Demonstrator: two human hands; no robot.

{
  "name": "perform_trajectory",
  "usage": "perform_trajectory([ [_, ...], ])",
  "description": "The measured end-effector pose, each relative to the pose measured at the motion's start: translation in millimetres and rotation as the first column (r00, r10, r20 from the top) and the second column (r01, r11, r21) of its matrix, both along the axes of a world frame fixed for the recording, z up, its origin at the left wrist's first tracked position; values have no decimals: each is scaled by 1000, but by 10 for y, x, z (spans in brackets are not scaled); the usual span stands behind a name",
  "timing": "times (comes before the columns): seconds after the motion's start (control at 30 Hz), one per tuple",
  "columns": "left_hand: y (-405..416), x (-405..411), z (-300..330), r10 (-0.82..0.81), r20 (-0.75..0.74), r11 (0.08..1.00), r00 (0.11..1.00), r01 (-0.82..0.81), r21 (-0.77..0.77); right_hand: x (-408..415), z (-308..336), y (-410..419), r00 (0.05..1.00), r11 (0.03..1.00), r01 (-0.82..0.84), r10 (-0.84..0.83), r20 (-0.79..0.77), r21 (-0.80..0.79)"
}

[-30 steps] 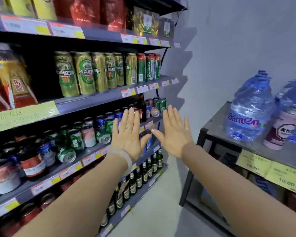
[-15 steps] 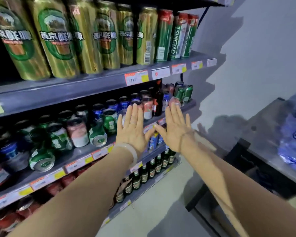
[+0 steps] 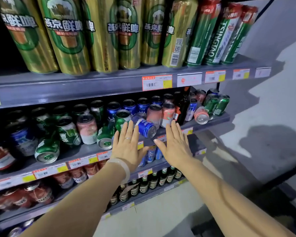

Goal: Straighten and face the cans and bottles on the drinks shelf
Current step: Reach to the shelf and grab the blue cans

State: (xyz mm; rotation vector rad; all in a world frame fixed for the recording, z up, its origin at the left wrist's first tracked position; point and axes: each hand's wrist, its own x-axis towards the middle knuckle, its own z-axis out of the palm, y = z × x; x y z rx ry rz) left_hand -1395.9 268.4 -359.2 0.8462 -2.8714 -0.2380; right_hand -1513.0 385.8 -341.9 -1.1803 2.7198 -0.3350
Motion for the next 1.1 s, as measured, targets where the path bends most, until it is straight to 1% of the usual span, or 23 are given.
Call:
perform_trajectory([
  [0.13, -4, -191, -125, 83, 36, 994, 996, -85, 61, -273, -64, -92, 996, 995, -89, 89, 6, 39],
  [0.23, 11, -347, -217, 119, 72, 986, 990, -127, 109, -457, -136, -160, 993, 994, -107, 106, 54, 28],
  [0.43, 21, -615, -388, 249, 7, 931, 968, -242, 274, -728, -339, -342, 965, 983, -177, 182, 189, -39],
  [0.5, 23, -675, -427, 284, -11, 917, 959, -268, 296, -769, -421, -405, 953, 978, -196, 207, 222, -72],
  [0.63, 18, -750, -473, 310, -29, 909, 950, -287, 303, -783, -525, -526, 941, 973, -174, 210, 267, -151],
  [0.77, -50, -800, -512, 277, -46, 929, 960, -255, 267, -773, -587, -632, 945, 964, -132, 193, 263, -232],
  [0.87, -104, -828, -538, 199, -34, 965, 979, -189, 182, -780, -633, -707, 956, 968, -126, 177, 235, -218],
  [0.97, -177, -856, -580, 108, -21, 990, 994, -106, 96, -788, -692, -759, 963, 967, -155, 193, 187, -200],
  [1.1, -251, -896, -599, 76, 18, 996, 997, -77, 38, -828, -779, -777, 965, 963, -155, 195, 172, -222],
])
